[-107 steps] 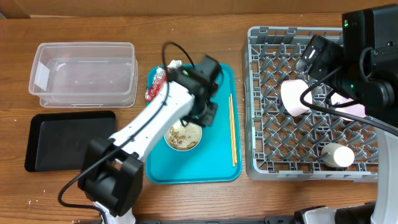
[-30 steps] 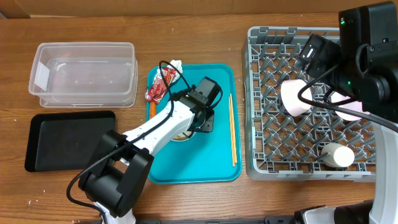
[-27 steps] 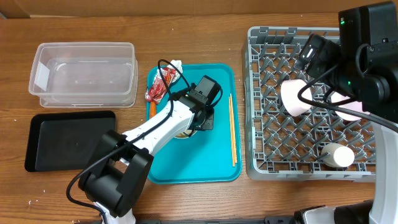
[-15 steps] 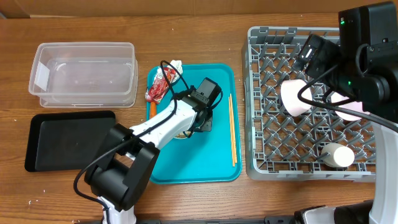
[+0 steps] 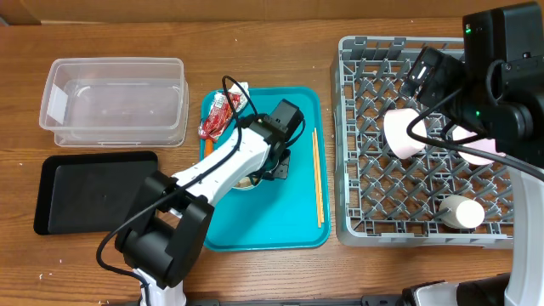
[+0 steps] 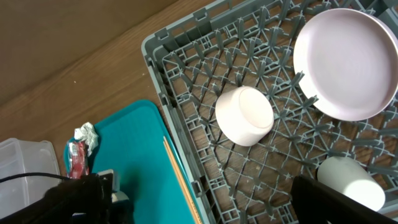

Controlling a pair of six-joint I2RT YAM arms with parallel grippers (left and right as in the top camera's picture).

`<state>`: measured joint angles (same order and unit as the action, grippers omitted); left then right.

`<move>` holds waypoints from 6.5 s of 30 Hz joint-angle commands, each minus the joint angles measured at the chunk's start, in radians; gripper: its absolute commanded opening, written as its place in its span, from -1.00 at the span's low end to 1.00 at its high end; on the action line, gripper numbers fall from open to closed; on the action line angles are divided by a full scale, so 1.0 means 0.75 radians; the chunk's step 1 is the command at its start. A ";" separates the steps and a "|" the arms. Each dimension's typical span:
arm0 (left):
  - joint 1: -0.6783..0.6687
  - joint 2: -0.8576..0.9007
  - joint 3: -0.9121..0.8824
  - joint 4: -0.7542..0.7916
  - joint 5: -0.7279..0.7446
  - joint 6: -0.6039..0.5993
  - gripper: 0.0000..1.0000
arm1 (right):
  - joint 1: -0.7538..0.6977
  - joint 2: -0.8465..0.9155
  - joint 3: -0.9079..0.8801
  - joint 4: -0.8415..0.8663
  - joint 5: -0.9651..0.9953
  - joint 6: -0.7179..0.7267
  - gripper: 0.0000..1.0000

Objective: Sort waste into correct bins and load items into the dishwasher
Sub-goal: 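Tip the food plate over the black tray to dump the scraps, then carry the emptied white plate with the left gripper over the dish rack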

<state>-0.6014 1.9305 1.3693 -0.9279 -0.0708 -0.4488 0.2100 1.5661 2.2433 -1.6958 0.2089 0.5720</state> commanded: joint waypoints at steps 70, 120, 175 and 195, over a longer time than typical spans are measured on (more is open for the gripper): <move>2.226 -0.703 -1.214 1.102 2.192 0.395 -0.92 | -0.005 0.001 0.003 0.004 -0.002 -0.005 1.00; 1.133 -0.924 -0.853 2.409 1.864 -1.121 -0.92 | -0.074 0.001 0.003 0.037 0.023 0.006 1.00; 0.073 0.729 0.291 2.987 1.259 -1.720 -0.92 | -0.222 0.001 0.003 0.003 -0.036 -0.001 1.00; 0.095 0.729 0.817 2.108 1.365 -1.188 -0.92 | -0.222 0.001 0.003 0.003 -0.036 -0.001 1.00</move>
<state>-0.5346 2.4786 1.9156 0.7116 0.9325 -1.4937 0.0471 1.5661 2.2429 -1.6958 0.1654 0.5751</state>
